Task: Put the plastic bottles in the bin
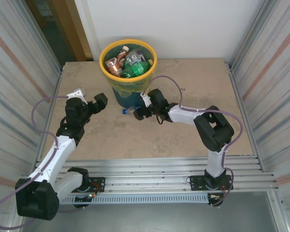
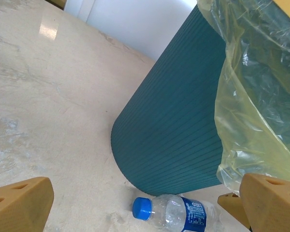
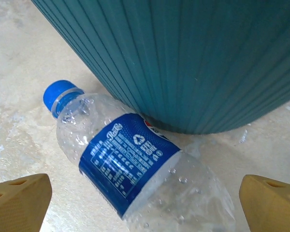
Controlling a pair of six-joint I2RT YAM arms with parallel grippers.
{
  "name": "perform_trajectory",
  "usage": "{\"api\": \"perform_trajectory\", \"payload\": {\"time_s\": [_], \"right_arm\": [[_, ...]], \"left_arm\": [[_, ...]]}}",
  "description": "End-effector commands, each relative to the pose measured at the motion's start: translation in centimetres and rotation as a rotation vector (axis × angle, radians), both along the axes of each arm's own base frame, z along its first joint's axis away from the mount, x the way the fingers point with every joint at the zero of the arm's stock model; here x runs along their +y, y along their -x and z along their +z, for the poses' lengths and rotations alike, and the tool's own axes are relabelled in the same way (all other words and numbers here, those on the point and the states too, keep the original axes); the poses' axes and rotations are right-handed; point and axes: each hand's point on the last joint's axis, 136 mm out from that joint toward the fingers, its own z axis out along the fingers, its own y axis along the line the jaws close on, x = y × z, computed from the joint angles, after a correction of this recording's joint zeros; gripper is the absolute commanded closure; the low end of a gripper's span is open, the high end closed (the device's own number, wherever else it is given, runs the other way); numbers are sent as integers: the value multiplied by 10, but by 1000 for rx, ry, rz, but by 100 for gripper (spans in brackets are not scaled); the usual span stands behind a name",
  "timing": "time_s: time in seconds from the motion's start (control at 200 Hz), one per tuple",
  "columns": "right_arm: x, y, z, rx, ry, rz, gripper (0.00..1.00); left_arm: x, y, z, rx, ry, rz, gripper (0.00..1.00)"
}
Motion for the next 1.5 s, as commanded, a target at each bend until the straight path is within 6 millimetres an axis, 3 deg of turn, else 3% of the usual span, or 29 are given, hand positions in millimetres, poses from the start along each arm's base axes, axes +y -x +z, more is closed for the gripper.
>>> {"api": "perform_trajectory", "payload": {"time_s": [0.0, 0.526, 1.137, 1.322, 1.498], "right_arm": [[11, 5, -2, 3, 3, 53, 1], [12, 51, -14, 78, 39, 105, 13], [30, 31, -48, 101, 77, 36, 22], [30, 32, -50, 109, 82, 39, 33], [29, 39, -47, 103, 88, 45, 50]], "left_arm": [[2, -2, 2, -18, 19, 9, 1], [0, -6, 0, -8, 35, 6, 1], [-2, -9, -6, 15, 81, 11, 1], [-2, -11, -13, 45, 105, 25, 1], [0, -9, -15, 55, 115, 37, 2]]}}
